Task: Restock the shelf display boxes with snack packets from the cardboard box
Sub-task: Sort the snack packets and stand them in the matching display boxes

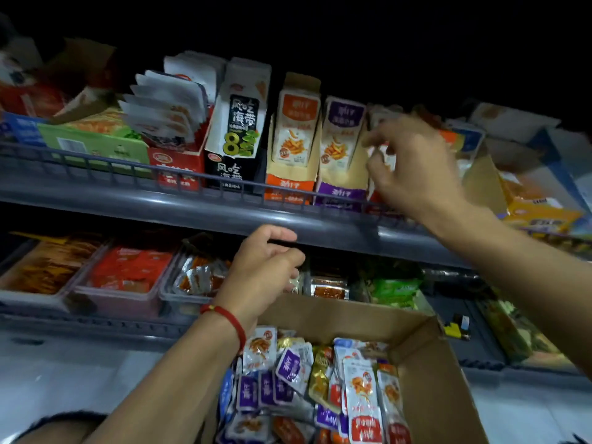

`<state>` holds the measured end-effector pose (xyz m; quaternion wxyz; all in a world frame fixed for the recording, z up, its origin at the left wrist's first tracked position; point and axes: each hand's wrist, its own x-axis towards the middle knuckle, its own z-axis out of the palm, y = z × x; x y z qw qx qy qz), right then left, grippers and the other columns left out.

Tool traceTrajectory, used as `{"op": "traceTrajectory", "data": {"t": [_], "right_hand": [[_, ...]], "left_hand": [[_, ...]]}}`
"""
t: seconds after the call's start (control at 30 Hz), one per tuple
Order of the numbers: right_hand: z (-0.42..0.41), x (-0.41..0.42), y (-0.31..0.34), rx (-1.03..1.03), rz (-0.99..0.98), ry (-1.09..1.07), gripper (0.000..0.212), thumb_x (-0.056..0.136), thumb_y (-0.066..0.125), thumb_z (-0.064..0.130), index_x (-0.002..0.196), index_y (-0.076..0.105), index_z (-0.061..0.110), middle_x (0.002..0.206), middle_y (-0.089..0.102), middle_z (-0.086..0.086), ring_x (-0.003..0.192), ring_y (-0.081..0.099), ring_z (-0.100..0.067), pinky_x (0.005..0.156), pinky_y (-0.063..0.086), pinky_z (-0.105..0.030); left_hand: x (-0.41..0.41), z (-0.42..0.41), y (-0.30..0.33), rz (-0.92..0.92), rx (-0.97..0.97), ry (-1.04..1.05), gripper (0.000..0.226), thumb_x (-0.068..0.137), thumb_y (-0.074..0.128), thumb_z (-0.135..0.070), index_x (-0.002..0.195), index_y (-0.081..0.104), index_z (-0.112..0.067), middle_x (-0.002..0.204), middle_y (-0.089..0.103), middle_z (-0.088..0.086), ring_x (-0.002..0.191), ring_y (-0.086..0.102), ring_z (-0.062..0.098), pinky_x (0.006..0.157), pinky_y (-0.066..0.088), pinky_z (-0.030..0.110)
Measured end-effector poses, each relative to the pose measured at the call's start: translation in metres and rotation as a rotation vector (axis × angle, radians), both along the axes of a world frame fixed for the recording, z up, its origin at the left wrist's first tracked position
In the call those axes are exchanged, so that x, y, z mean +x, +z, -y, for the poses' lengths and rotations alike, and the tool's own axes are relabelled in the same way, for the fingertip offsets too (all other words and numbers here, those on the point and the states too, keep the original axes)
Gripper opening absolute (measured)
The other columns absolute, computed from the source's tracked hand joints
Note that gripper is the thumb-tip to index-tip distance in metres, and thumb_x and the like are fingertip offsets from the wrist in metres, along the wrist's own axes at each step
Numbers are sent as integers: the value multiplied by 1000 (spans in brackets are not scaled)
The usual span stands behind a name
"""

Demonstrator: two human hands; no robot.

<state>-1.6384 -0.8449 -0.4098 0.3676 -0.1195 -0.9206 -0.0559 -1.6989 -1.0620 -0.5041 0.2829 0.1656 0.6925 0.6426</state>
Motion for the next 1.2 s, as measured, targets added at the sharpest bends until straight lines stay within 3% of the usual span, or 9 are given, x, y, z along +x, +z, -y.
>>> {"op": "traceTrajectory", "data": {"t": [0.3, 0.4, 0.47, 0.6, 0.77, 0.87, 0.93, 1.07, 1.2], "right_hand": [[26, 130, -152, -333, 498, 9, 18, 90, 58, 22, 104, 69, 25, 100, 68, 7, 87, 65, -16, 74, 55, -33], [21, 138, -163, -447, 554, 28, 18, 92, 56, 24, 103, 70, 27, 105, 70, 7, 89, 67, -17, 74, 57, -38], [20, 138, -161, -470, 530, 37, 17, 93, 57, 26, 103, 71, 28, 106, 69, 7, 90, 67, -17, 75, 57, -39], [15, 143, -159, -494, 466, 91, 15, 93, 57, 25, 98, 71, 29, 99, 68, 9, 85, 65, -14, 73, 55, -34], [11, 148, -160, -511, 441, 114, 16, 93, 56, 26, 99, 71, 29, 98, 69, 10, 83, 63, -10, 73, 56, -33], [10, 147, -161, -510, 461, 121, 15, 94, 57, 26, 99, 71, 28, 99, 69, 9, 81, 63, -11, 73, 57, -34], [8, 145, -163, -514, 496, 138, 14, 95, 58, 25, 100, 70, 28, 100, 69, 10, 83, 63, -10, 75, 58, -36], [7, 137, -166, -553, 589, 253, 26, 97, 62, 33, 122, 64, 26, 116, 64, 8, 96, 65, -11, 81, 59, -37], [16, 129, -164, -558, 636, 272, 34, 95, 65, 46, 124, 60, 28, 113, 68, 10, 95, 66, -8, 80, 60, -35]], "left_hand": [[39, -15, -54, -156, -480, -363, 13, 96, 61, -12, 105, 64, -21, 106, 66, 3, 86, 61, 13, 67, 50, 24], [39, -25, -102, -208, -730, -479, 17, 97, 56, -17, 84, 65, -23, 116, 68, 2, 76, 58, 14, 78, 56, 42], [37, -30, -133, -320, -967, -594, 17, 95, 56, -24, 103, 68, -15, 125, 63, 4, 95, 64, 23, 90, 55, 41], [40, -36, -184, -396, -1178, -644, 60, 97, 55, -34, 147, 37, -6, 146, 47, 17, 130, 49, 32, 97, 43, 33], [44, -39, -205, -429, -1102, -401, 57, 89, 68, -21, 140, 45, -10, 135, 57, 14, 125, 54, 30, 97, 44, 30], [41, -44, -191, -290, -956, -245, 14, 87, 61, -8, 97, 65, -16, 111, 68, 10, 110, 63, 31, 84, 51, 30], [43, -45, -170, -250, -844, -205, 21, 90, 57, -6, 75, 67, -16, 90, 73, 7, 94, 70, 29, 78, 56, 33], [56, -44, -108, -381, -666, -252, 21, 99, 58, -16, 86, 72, -24, 85, 73, -8, 79, 69, 10, 71, 57, 28], [64, -35, -69, -267, -418, -322, 8, 96, 66, -22, 96, 73, -24, 88, 77, 2, 79, 75, 20, 74, 62, 42]]}}
